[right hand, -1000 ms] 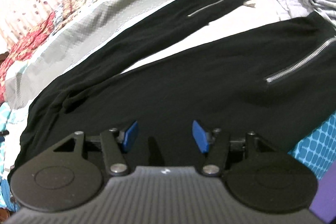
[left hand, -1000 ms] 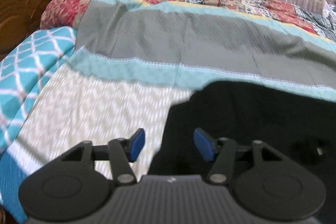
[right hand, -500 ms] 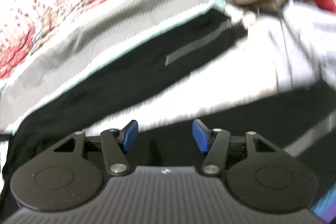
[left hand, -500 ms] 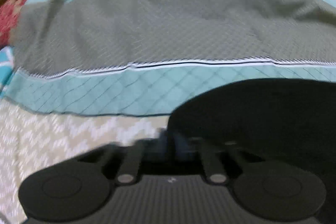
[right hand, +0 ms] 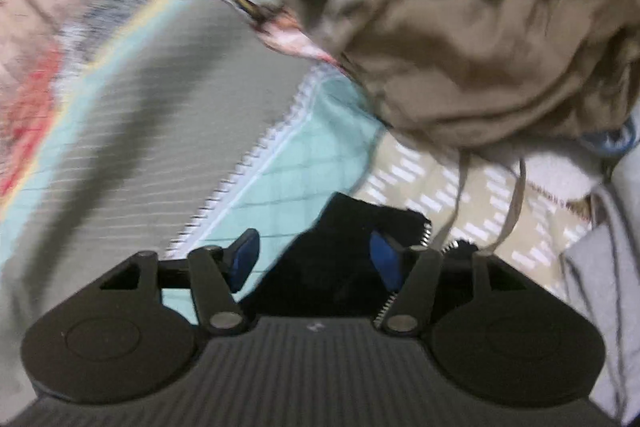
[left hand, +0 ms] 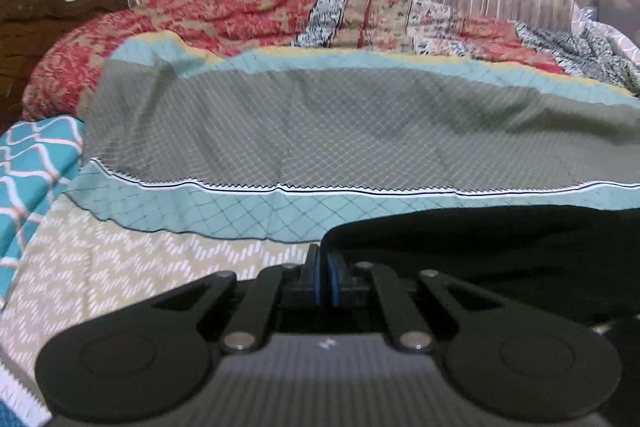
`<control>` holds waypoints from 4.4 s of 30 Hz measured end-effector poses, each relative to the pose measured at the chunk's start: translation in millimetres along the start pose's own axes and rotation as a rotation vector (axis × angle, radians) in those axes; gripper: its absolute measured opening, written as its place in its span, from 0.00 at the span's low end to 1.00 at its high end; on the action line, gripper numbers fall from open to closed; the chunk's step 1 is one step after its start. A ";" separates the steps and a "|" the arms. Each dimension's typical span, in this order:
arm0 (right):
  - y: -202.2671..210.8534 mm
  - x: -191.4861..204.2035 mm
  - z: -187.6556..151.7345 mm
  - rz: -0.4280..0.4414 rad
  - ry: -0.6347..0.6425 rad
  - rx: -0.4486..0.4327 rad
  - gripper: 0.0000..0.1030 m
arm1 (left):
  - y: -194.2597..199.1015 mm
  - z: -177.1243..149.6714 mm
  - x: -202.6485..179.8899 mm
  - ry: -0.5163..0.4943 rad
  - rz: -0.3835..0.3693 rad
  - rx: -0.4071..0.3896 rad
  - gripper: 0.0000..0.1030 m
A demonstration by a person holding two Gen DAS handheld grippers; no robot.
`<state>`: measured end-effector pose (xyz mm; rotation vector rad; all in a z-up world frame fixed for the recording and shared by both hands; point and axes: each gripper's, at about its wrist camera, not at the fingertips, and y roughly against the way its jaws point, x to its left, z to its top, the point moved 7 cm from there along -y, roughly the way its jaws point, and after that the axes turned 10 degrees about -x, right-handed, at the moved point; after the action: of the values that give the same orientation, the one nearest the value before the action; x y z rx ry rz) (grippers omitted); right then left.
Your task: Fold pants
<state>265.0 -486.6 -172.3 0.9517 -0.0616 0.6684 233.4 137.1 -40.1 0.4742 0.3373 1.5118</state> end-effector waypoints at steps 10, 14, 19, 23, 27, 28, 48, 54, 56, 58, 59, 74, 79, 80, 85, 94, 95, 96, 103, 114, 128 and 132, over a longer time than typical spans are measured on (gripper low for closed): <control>57.9 -40.4 11.8 0.115 -0.028 -0.067 0.10 | 68.3 -7.5 9.1 0.062 0.014 -0.048 0.04; 131.3 -80.0 10.3 0.220 -0.038 -0.119 0.10 | 102.0 -6.5 17.5 0.093 -0.003 -0.086 0.04; 216.6 -151.3 -20.6 0.287 -0.052 -0.176 0.10 | 151.5 -23.1 36.0 0.128 -0.025 -0.110 0.04; 244.6 -221.0 -68.6 0.232 -0.091 -0.172 0.10 | 178.4 -59.2 54.0 0.170 -0.033 -0.058 0.04; 244.3 -273.9 -111.9 0.147 -0.166 -0.109 0.10 | 189.2 -97.6 63.0 0.205 -0.030 0.015 0.04; 244.0 -280.1 -118.4 0.144 -0.186 -0.110 0.10 | 191.3 -105.1 63.4 0.210 -0.029 0.023 0.04; 299.7 -274.9 -94.5 -0.025 -0.046 -0.398 0.09 | 224.7 -126.5 90.3 0.319 -0.056 0.010 0.38; 296.6 -209.4 -127.8 0.183 0.056 -0.276 0.15 | 220.4 -122.6 128.9 0.580 -0.095 0.032 0.40; 295.5 -167.1 -146.9 0.302 0.134 -0.219 0.19 | 216.6 -126.2 132.9 0.665 -0.138 0.053 0.40; 302.9 -108.1 -177.2 0.454 0.273 -0.142 0.32 | 213.8 -130.9 134.2 0.699 -0.150 0.064 0.40; 309.5 -80.2 -191.5 0.521 0.346 -0.119 0.41 | 212.9 -133.7 135.8 0.710 -0.150 0.066 0.40; 449.1 228.0 -482.7 1.370 1.554 0.082 0.75 | 250.1 -156.0 192.8 0.732 -0.076 -0.041 0.40; 378.3 250.7 -503.5 1.132 1.570 0.226 0.20 | 246.1 -163.3 190.7 0.727 -0.118 -0.024 0.40; 372.5 256.8 -492.4 1.105 1.493 0.203 0.18 | 243.0 -163.1 188.8 0.728 -0.127 -0.021 0.40; 380.9 274.5 -418.7 1.055 1.220 -0.065 0.17 | 220.2 -155.9 172.0 0.757 -0.233 -0.002 0.40; 398.5 231.8 -470.6 1.068 1.499 -0.500 0.17 | 175.1 -131.8 134.9 0.923 -0.489 0.061 0.60; 396.8 225.3 -481.3 1.079 1.511 -0.478 0.17 | 170.2 -133.8 131.0 0.932 -0.510 0.083 0.64; 396.0 218.3 -485.2 1.088 1.520 -0.455 0.17 | 165.4 -136.8 127.9 0.940 -0.519 0.107 0.70; 421.0 189.9 -485.5 1.215 1.463 -0.323 0.17 | 138.5 -153.4 108.6 0.972 -0.579 0.204 0.78; 436.1 207.4 -478.9 1.298 1.295 -0.210 0.17 | 147.3 -114.9 114.2 0.801 -0.615 -0.066 0.21; 411.9 198.2 -540.3 1.306 1.497 0.029 0.53 | 170.4 -149.1 162.3 0.763 -0.387 -0.055 0.43; 411.6 190.5 -523.7 1.298 1.436 0.066 0.53 | 143.2 -103.9 156.7 0.671 -0.376 -0.046 0.49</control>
<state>66.3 174.9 -118.8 0.1830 0.6746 2.4247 64.1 301.9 -46.6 -0.1501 0.8604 1.2667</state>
